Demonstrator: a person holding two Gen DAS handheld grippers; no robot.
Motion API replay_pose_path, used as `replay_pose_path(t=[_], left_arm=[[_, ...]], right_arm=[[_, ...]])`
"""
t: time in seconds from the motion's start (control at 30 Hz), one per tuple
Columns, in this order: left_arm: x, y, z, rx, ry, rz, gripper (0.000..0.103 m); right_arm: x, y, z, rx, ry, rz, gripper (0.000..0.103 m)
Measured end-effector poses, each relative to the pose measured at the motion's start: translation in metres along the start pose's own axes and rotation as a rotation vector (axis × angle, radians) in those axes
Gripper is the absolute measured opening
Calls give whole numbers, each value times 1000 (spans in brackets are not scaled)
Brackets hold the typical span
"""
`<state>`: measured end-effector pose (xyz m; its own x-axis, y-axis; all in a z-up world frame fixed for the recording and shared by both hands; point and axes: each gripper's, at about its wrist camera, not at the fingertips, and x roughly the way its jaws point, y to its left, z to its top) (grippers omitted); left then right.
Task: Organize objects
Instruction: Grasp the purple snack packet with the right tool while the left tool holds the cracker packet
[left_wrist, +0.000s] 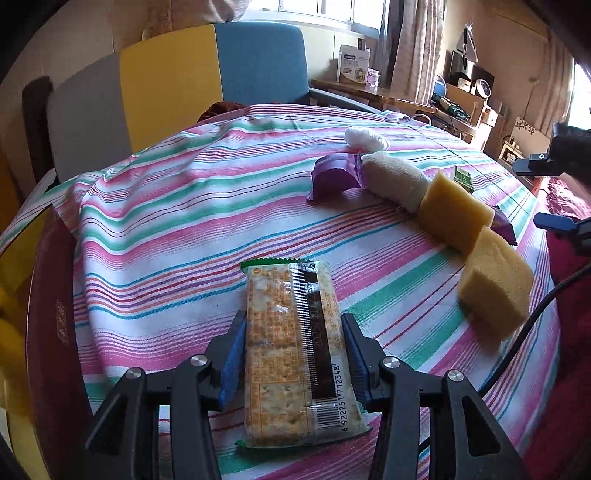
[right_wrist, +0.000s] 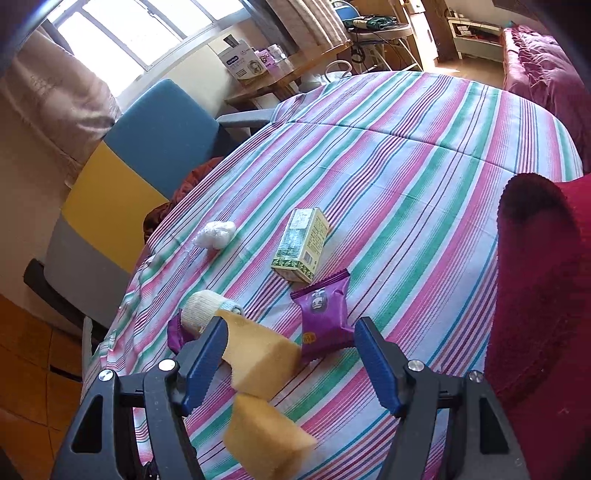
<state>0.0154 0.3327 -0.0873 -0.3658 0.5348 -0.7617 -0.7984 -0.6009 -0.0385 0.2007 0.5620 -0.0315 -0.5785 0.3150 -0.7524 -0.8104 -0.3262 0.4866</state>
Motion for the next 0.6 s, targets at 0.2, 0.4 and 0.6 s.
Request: replay_pose_path(t=[0.2, 0.4, 0.6], left_arm=[[0, 5, -1, -9, -12, -26, 49], [-1, 7, -3, -19, -19, -41, 49], [-1, 9, -4, -26, -23, -52, 49]], right_arm=[[12, 11, 2, -79, 82, -107, 72], [39, 18, 23, -139, 121, -231, 72], [89, 15, 15, -243, 256, -361, 37]])
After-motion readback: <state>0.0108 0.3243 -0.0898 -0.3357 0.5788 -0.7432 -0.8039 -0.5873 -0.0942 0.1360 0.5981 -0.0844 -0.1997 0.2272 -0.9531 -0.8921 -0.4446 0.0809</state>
